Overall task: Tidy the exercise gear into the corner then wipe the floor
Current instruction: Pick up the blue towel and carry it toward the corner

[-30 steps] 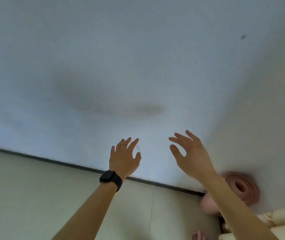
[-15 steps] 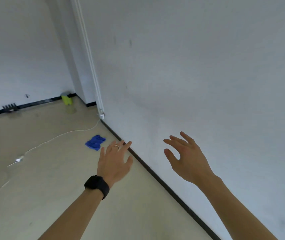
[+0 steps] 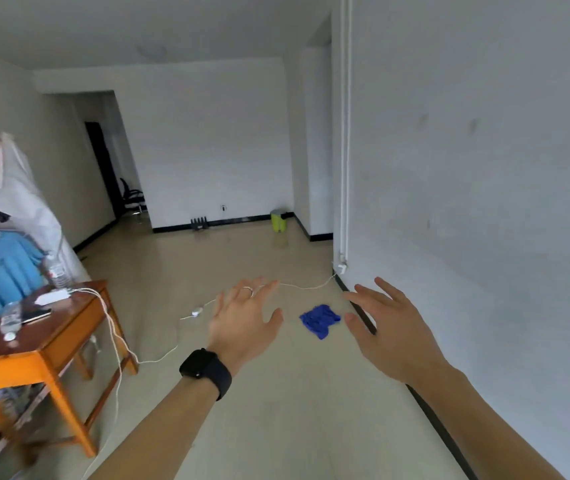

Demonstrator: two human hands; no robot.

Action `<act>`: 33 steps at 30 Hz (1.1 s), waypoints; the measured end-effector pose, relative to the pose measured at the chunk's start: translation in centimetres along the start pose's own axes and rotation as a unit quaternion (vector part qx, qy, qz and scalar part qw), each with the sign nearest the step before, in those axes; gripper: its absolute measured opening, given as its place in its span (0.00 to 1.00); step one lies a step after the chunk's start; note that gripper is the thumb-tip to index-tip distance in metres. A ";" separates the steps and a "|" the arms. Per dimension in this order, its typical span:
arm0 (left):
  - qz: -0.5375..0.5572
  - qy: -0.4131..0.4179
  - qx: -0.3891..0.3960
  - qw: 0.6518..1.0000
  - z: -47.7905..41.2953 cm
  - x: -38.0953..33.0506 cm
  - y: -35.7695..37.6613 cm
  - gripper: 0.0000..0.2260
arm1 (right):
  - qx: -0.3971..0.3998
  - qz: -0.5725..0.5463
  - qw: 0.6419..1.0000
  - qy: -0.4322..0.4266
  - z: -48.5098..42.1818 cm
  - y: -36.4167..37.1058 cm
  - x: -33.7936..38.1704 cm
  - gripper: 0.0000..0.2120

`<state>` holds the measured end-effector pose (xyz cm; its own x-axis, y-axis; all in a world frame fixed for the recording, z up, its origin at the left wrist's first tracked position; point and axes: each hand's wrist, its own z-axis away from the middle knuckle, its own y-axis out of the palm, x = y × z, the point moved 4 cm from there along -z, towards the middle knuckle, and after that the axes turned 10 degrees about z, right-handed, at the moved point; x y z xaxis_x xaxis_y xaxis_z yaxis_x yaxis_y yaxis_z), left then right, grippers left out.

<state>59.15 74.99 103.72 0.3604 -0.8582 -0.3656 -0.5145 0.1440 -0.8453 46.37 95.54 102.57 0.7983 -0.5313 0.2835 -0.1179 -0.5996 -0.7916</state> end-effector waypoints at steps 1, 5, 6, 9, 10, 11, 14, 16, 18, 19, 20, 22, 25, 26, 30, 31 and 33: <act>-0.009 -0.007 -0.008 1.000 -1.5 1.3 -0.5 0.24 | 0.002 -0.003 1.000 -0.013 -1.8 1.1 0.5 0.17; -0.023 -0.048 -0.035 0.998 -8.9 7.0 -1.4 0.24 | 0.012 -0.009 0.998 -0.053 -11.0 6.7 1.8 0.17; -0.025 -0.055 -0.037 0.997 -10.5 8.1 -1.6 0.24 | 0.007 -0.007 0.998 -0.061 -13.1 7.8 2.0 0.17; -0.023 -0.070 -0.058 0.996 -15.7 11.9 -2.2 0.24 | 0.014 -0.004 0.997 -0.077 -20.5 11.4 2.6 0.17; -0.024 -0.073 -0.063 0.995 -17.6 13.1 -2.4 0.24 | 0.016 -0.002 0.997 -0.078 -22.8 12.5 2.7 0.17; -0.024 -0.077 -0.068 0.994 -19.1 14.3 -2.6 0.24 | 0.017 0.000 0.997 -0.080 -24.8 13.4 2.9 0.17; -0.032 -0.087 -0.082 0.992 -24.0 18.6 -2.9 0.24 | 0.026 0.001 0.995 -0.093 -31.1 17.0 3.9 0.17; -0.036 -0.095 -0.083 0.991 -26.9 21.6 -2.8 0.25 | 0.028 0.008 0.994 -0.103 -34.7 19.5 4.6 0.18; -0.040 -0.104 -0.082 0.990 -30.1 25.1 -2.5 0.25 | 0.030 0.011 0.994 -0.104 -38.5 22.6 5.2 0.17; -0.040 -0.109 -0.081 0.990 -31.8 27.0 -2.1 0.25 | 0.031 0.011 0.994 -0.105 -40.4 24.4 5.6 0.18; -0.040 -0.113 -0.080 0.990 -33.5 29.0 -1.8 0.24 | 0.032 0.013 0.994 -0.106 -42.3 26.2 6.1 0.18; -0.044 -0.115 -0.081 0.989 -37.1 32.8 -1.2 0.24 | 0.031 0.013 0.994 -0.108 -45.9 29.7 7.1 0.17; -0.039 -0.110 -0.080 0.990 -42.9 39.0 -0.1 0.24 | 0.029 0.018 0.994 -0.104 -51.3 35.4 8.6 0.17; -0.039 -0.107 -0.079 0.990 -44.7 40.7 0.2 0.24 | 0.030 0.026 0.994 -0.098 -52.7 36.8 9.0 0.18; -0.030 -0.091 -0.060 0.994 -53.4 47.9 1.8 0.24 | 0.042 0.059 0.995 -0.062 -59.2 42.9 10.2 0.30; -0.025 -0.092 -0.054 0.994 -55.2 49.1 2.2 0.24 | 0.043 0.068 0.995 -0.059 -60.4 44.0 10.3 0.31; -0.012 -0.092 -0.038 0.995 -58.7 51.3 3.6 0.24 | 0.046 0.084 0.994 -0.044 -63.0 46.3 9.9 0.30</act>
<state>30.11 2.55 104.77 0.5053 -0.7556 -0.4169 -0.5598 0.0807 -0.8247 11.56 24.86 102.87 0.8213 -0.5621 0.0977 -0.2024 -0.4471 -0.8713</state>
